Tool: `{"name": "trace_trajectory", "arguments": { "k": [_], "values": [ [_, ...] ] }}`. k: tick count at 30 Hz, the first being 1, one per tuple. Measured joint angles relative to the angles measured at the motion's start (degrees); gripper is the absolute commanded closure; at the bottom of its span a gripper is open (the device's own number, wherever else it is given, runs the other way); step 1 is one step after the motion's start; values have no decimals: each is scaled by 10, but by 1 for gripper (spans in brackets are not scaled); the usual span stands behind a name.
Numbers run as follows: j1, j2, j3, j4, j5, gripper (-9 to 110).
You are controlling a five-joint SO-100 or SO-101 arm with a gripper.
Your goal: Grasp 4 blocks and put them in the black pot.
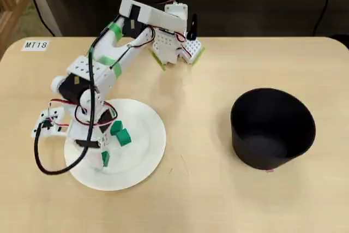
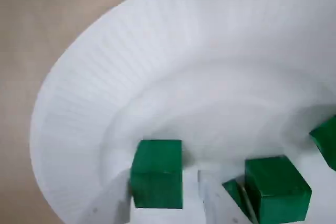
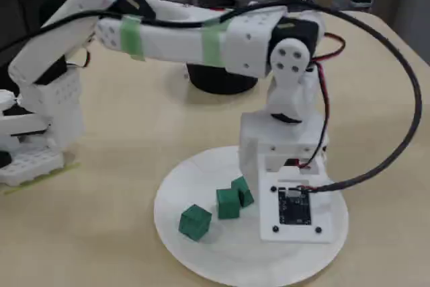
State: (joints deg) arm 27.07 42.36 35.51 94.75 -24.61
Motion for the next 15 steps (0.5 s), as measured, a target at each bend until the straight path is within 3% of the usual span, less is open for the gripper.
{"name": "trace_trajectory", "arguments": {
  "k": [3,15],
  "values": [
    [-3,-11,-14,0,11,104],
    [-11,-7,-103,0,25,104]
  ]
}}
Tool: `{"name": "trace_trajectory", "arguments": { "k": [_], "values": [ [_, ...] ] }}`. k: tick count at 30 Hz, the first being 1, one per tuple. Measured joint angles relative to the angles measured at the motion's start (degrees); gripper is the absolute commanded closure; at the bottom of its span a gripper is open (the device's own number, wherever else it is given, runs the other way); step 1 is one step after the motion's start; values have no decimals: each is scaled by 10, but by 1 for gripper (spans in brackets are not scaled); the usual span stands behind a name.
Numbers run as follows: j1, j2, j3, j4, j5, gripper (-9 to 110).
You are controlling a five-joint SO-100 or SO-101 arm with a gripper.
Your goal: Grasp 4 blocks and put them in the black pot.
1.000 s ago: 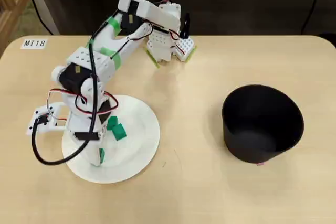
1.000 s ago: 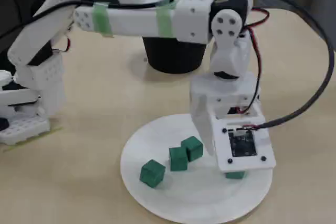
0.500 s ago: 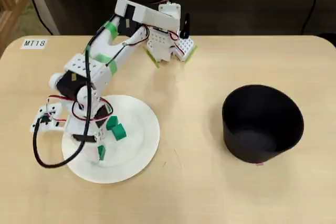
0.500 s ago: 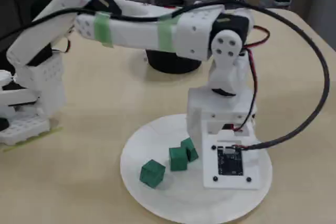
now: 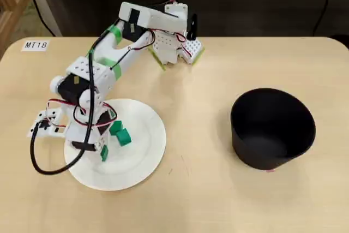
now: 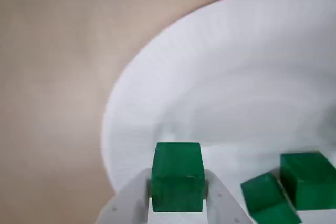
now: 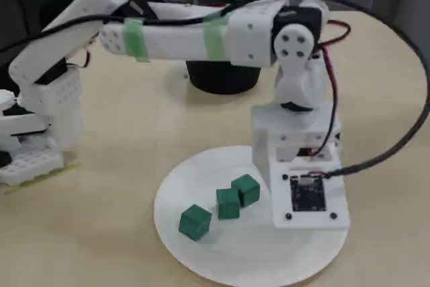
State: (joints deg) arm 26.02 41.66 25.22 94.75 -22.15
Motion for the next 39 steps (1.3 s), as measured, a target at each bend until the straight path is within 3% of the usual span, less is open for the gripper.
{"name": "trace_trajectory", "arguments": {
  "k": [6,13,23,27,32,39],
  "values": [
    [-66,96,-45,1,26,104],
    [-243,235,-11,2,67,104],
    [-459,428,188,-7,132,104],
    [-539,514,348,-91,161,104],
    [-590,567,525,-192,181,104],
    [-619,539,567,-229,177,104]
  ]
}}
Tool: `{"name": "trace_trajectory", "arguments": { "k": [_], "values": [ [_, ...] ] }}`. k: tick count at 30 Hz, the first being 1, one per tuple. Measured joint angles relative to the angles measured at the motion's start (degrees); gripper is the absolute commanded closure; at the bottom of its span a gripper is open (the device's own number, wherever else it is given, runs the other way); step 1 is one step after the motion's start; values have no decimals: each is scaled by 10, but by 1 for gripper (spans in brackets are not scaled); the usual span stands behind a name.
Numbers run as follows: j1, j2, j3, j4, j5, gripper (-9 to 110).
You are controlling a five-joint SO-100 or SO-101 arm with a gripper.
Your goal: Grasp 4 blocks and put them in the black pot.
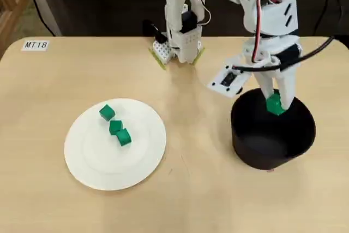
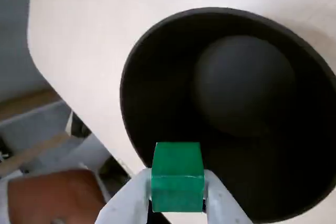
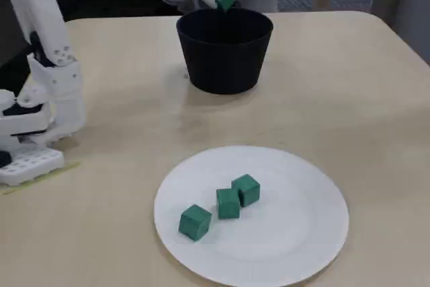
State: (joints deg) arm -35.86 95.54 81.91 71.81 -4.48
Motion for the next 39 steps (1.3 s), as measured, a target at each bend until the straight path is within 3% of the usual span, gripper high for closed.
{"name": "trace_trajectory", "arguments": {
  "k": [3,7,15,18,20,26,31,39],
  "values": [
    [10,-4,6,-4,1,104],
    [14,-8,11,-3,1,86],
    [17,-11,13,10,-4,80],
    [18,-11,13,10,-6,90],
    [26,-11,13,11,-4,104],
    [105,-9,13,30,-4,104],
    [231,41,14,55,2,104],
    [451,183,147,70,126,104]
  ]
}}
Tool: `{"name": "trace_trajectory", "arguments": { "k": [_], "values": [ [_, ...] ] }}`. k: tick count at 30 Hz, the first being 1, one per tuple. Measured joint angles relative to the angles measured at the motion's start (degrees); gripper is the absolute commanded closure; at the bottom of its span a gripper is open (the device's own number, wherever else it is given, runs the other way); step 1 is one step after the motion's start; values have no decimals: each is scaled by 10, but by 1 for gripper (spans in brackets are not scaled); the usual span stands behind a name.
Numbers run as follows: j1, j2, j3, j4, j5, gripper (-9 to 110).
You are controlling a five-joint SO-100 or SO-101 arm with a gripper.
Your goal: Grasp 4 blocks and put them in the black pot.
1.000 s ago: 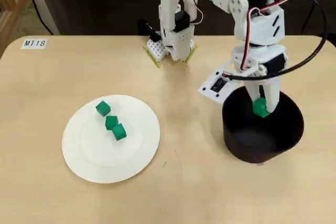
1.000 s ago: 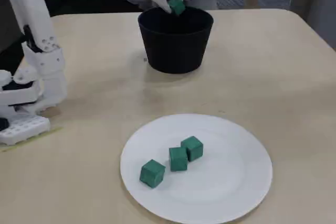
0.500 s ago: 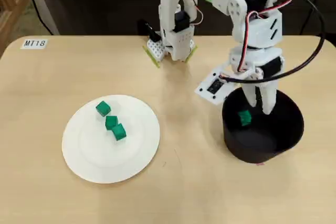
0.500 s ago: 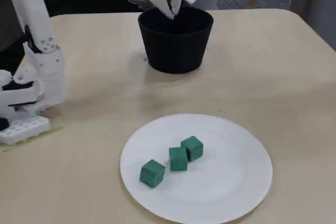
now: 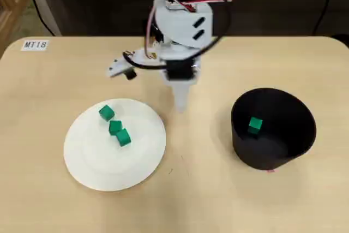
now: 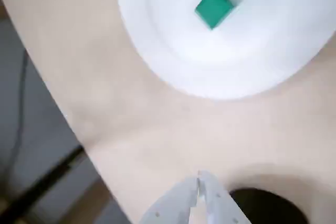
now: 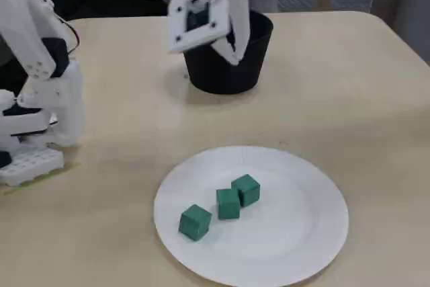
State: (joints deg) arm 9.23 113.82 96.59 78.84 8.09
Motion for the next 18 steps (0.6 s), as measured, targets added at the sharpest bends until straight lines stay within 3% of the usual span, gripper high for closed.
{"name": "trace_trajectory", "arguments": {
  "k": [4,15,18],
  "values": [
    [62,47,109,-51,84,104],
    [133,-32,196,-218,149,104],
    [142,-53,196,-258,148,99]
  ]
}}
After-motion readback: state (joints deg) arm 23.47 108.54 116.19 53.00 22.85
